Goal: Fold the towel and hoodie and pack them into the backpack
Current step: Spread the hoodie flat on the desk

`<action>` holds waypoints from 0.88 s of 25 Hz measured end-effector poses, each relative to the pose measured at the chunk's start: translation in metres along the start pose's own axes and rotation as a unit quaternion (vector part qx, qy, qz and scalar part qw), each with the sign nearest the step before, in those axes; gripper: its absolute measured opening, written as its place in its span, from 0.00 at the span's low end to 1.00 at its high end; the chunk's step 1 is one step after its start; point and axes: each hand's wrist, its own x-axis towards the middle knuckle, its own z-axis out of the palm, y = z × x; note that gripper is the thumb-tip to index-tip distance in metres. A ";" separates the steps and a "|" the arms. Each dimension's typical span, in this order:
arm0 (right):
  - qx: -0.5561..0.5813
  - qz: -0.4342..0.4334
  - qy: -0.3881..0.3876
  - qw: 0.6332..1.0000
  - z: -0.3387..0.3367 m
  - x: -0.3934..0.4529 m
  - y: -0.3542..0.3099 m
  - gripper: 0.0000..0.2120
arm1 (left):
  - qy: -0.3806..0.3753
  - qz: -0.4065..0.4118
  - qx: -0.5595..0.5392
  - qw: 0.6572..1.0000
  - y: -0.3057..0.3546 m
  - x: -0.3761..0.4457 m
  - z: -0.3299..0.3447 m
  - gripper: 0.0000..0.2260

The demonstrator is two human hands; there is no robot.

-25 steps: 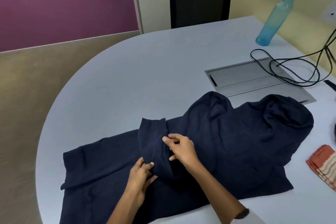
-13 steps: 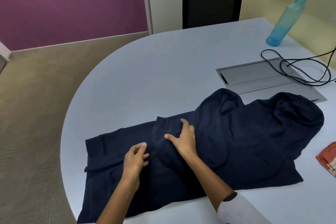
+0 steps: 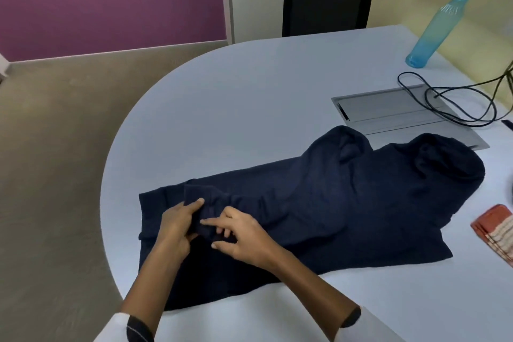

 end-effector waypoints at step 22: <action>0.272 0.310 0.115 0.904 -0.129 -0.065 0.094 0.15 | 0.050 0.238 0.207 0.948 -0.025 0.026 -0.084 0.14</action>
